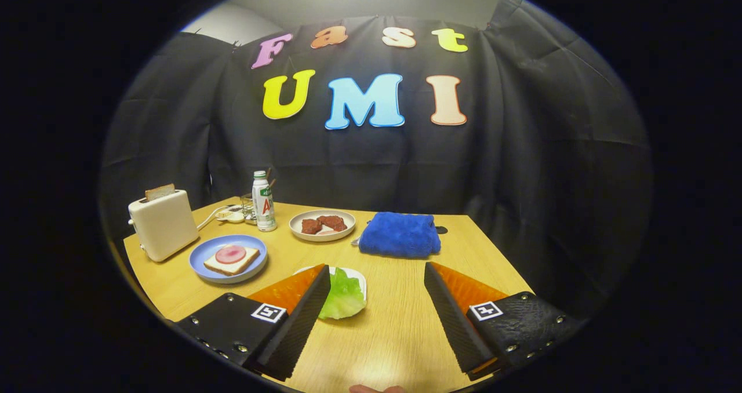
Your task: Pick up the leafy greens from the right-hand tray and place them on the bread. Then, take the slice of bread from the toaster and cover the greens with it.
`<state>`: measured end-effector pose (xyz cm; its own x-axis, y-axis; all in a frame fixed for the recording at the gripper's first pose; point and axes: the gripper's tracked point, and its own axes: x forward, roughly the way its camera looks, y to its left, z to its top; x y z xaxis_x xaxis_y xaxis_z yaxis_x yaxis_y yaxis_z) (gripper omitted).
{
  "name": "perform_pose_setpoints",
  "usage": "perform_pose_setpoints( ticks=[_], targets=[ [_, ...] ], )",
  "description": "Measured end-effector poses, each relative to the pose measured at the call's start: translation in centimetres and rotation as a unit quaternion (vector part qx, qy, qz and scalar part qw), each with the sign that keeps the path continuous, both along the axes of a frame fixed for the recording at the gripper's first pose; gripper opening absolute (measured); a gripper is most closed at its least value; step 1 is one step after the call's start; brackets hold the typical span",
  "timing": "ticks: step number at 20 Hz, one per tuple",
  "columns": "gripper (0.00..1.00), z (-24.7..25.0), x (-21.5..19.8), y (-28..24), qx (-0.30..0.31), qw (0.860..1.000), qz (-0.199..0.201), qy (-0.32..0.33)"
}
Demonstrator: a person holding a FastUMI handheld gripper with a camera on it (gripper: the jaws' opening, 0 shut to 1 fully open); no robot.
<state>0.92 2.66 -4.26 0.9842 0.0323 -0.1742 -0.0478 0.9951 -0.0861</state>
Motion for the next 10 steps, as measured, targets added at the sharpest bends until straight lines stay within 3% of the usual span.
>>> perform_pose_setpoints(
  ticks=[5,10],
  targets=[
    [0.99,-3.6,1.1,2.2,-0.036,0.996,0.037,0.078],
    [0.97,-6.6,2.6,2.7,-0.064,0.987,0.043,0.141]
  ],
)
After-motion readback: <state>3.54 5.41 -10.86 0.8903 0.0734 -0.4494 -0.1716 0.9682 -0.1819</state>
